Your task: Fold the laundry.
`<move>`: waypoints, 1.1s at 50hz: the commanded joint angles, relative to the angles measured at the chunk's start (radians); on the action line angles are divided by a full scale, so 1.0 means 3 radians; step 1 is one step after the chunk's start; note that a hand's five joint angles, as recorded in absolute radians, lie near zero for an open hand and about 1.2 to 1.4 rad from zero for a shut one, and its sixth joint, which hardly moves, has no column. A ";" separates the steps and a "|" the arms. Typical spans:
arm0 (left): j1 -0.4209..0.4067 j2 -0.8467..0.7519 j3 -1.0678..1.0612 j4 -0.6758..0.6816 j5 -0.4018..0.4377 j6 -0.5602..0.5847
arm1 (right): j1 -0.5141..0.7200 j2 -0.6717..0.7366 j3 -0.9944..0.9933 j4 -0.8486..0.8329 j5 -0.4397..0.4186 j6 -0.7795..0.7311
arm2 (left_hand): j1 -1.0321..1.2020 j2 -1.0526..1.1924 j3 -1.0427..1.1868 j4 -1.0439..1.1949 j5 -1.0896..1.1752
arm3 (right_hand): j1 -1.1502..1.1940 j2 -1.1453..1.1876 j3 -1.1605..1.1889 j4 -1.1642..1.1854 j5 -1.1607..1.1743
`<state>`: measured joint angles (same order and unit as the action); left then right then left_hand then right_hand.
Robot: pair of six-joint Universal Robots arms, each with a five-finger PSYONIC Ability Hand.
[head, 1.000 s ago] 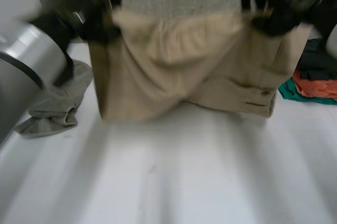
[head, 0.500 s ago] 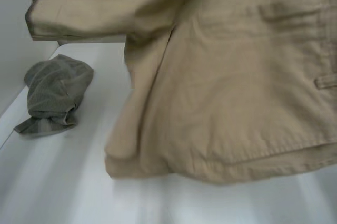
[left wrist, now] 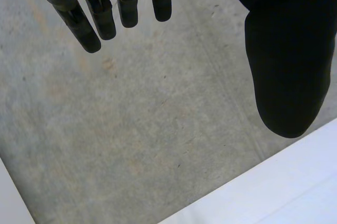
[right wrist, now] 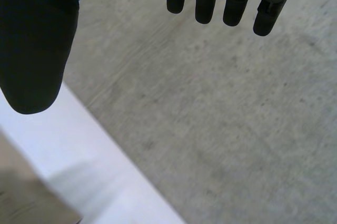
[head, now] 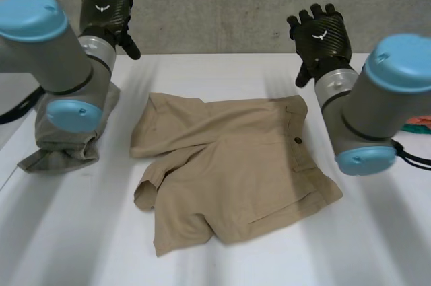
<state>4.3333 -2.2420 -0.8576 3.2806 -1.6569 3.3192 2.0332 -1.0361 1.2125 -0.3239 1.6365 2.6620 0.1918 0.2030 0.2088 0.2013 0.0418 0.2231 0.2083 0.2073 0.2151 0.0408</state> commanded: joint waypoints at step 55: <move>-0.0772 0.1056 -0.3579 0.0728 0.0072 0.0563 | -0.1055 -0.1245 0.2606 0.0643 -0.1856 -0.0554 | 0.4015 0.3977 0.3958 0.3983 0.3933 | 0.3911 0.3960 0.3963 0.3937 0.3936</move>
<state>4.0945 -1.9444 -1.9386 3.4869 -1.6284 3.4529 1.7263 -1.3224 2.0074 -0.2544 1.0480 2.4662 1.1675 1.1909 1.1588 1.1920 0.9716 1.0849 1.1778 1.1863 1.1925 1.0106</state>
